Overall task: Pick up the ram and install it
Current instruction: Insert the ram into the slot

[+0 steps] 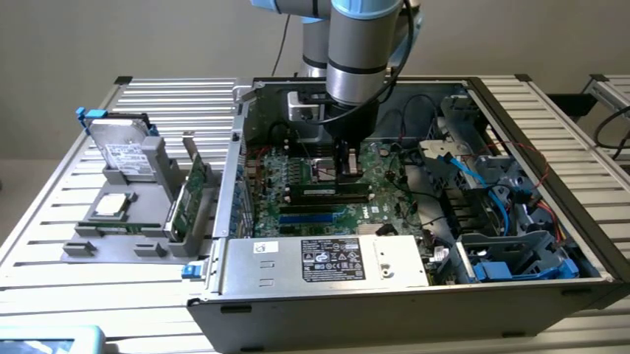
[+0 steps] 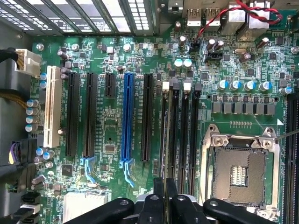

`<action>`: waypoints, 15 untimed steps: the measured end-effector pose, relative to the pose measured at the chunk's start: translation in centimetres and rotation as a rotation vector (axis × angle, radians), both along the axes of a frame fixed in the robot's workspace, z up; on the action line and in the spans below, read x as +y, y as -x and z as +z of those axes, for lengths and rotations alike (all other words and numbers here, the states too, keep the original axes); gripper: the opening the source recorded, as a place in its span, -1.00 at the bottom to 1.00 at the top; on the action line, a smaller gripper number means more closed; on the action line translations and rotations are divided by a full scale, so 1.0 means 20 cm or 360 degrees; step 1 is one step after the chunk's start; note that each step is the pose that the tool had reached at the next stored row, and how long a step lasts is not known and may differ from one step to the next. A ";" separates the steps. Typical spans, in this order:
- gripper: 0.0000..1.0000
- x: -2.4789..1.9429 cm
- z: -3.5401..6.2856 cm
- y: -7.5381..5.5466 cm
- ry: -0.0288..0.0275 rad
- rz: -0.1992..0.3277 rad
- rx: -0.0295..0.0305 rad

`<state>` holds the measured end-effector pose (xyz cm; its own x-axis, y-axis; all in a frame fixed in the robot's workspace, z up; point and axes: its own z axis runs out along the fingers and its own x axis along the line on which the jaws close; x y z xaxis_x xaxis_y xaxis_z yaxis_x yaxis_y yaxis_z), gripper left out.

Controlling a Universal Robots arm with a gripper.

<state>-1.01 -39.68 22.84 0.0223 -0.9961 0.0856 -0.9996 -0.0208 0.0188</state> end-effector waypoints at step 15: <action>-0.73 0.000 -0.009 0.01 0.00018 0.0000 -0.00111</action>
